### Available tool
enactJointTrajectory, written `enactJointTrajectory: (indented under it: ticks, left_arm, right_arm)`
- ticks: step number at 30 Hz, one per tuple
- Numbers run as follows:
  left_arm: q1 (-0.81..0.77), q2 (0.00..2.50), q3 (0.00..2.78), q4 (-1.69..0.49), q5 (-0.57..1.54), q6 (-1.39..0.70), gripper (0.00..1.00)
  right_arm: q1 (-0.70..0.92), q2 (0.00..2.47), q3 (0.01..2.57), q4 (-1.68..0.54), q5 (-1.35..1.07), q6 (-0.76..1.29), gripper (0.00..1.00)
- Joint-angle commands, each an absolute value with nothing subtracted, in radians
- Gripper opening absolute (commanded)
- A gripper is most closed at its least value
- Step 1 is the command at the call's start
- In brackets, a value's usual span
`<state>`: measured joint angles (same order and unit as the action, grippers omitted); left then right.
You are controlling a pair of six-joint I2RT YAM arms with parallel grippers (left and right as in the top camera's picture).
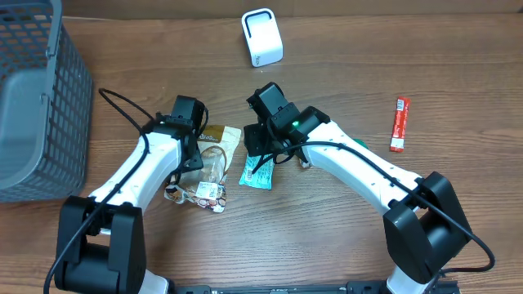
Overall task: Scan the item barcode
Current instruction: 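Reach the left gripper down to the PanTree bag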
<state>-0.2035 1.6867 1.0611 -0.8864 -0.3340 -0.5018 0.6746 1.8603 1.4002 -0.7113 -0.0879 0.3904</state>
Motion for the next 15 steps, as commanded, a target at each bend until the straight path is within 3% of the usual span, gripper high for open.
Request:
enactJointTrajectory:
  ticks: [1,5,7,8,9,15]
  left_arm:
    - [-0.179,1.673,1.177,-1.010,-0.326,-0.575,0.66]
    - [-0.149,1.671,1.285,-1.230,-0.086,-0.505,0.64]
    - [-0.139,1.655,1.296,-1.272,-0.076,-0.490,0.57]
    - [-0.133,1.642,1.295,-1.284,-0.077,-0.490,0.27]
    - [-0.130,1.631,1.292,-1.294,-0.077,-0.492,0.05]
    - [-0.140,1.564,1.176,-1.303,-0.024,-0.527,0.04]
  right_arm:
    - [0.672,1.859,1.394,-0.712,-0.079,0.393,0.50]
    - [0.672,1.859,1.394,-0.712,-0.079,0.393,0.50]
    - [0.672,1.859,1.394,-0.716,-0.079,0.393,0.51]
    - [0.672,1.859,1.394,-0.717,-0.079,0.393,0.51]
    - [0.672,1.859,1.394,-0.718,-0.079,0.393,0.51]
    - [0.672,1.859,1.394,-0.724,-0.079,0.393,0.51]
